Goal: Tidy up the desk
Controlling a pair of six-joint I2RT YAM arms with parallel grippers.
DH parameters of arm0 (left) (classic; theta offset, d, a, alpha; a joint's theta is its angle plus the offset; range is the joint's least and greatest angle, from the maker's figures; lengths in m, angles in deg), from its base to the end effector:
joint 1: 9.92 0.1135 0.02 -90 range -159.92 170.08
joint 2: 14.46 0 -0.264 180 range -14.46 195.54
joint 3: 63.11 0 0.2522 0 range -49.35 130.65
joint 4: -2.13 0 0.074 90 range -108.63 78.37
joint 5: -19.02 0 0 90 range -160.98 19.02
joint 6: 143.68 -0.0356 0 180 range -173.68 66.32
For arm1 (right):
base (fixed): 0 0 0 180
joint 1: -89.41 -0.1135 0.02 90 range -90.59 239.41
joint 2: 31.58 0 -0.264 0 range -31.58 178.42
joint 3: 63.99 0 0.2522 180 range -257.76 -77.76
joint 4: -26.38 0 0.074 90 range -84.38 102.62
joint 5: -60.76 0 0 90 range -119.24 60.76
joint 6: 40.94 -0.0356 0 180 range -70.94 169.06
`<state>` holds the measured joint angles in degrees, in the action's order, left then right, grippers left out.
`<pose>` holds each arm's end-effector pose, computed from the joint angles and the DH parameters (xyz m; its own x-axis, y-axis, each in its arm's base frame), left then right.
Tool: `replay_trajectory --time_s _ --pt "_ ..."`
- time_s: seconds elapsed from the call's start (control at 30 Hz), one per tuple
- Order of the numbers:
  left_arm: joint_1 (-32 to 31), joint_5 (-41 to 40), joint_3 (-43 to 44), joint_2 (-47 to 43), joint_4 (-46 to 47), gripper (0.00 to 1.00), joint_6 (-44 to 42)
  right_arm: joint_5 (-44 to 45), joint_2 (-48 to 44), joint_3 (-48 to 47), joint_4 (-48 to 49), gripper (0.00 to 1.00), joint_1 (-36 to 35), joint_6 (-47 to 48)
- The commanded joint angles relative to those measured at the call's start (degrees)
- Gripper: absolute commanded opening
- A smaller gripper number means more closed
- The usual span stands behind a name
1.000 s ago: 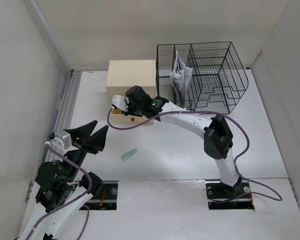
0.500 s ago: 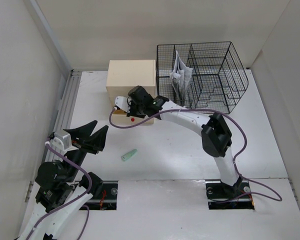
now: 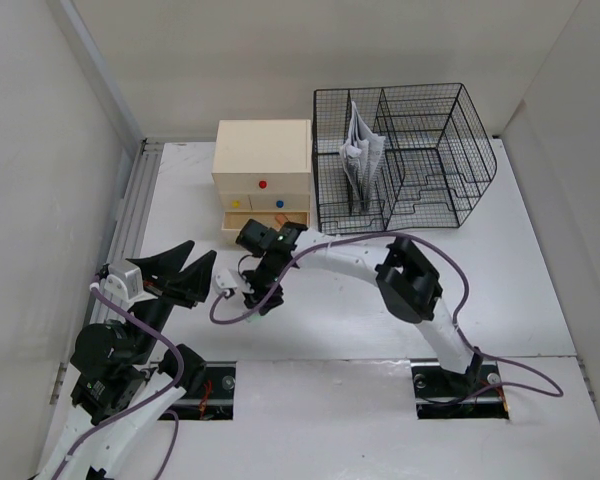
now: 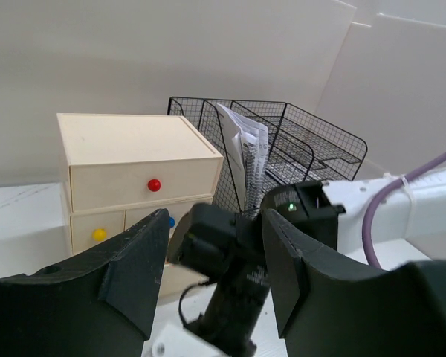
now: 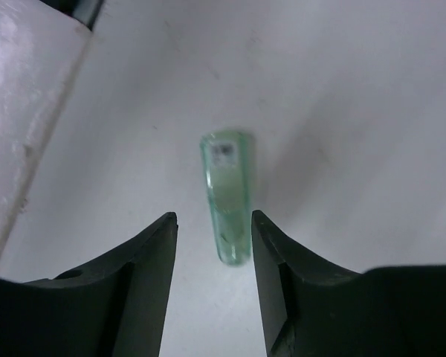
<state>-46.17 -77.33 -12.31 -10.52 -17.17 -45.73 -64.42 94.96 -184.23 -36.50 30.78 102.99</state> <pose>0.0233 -0.0122 0.3663 0.2992 -0.3898 -0.8709 0.5553 0.8134 -0.1733 0.2243 0.4073 0.2016 0.3638 -0.6725 -0.6446 -0.8669 -0.4975 0.0298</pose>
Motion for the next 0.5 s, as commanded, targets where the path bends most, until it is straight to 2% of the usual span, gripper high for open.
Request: replay_trajectory --time_s 0.0,0.47 --pt "0.21 -0.33 -0.03 0.01 2.03 0.5 0.05 -0.95 0.29 0.04 2.01 0.5 -1.66 -1.19" --pt "0.21 -0.33 -0.03 -0.52 2.03 0.5 0.05 7.05 1.43 2.94 9.66 0.53 -3.24 -7.0"
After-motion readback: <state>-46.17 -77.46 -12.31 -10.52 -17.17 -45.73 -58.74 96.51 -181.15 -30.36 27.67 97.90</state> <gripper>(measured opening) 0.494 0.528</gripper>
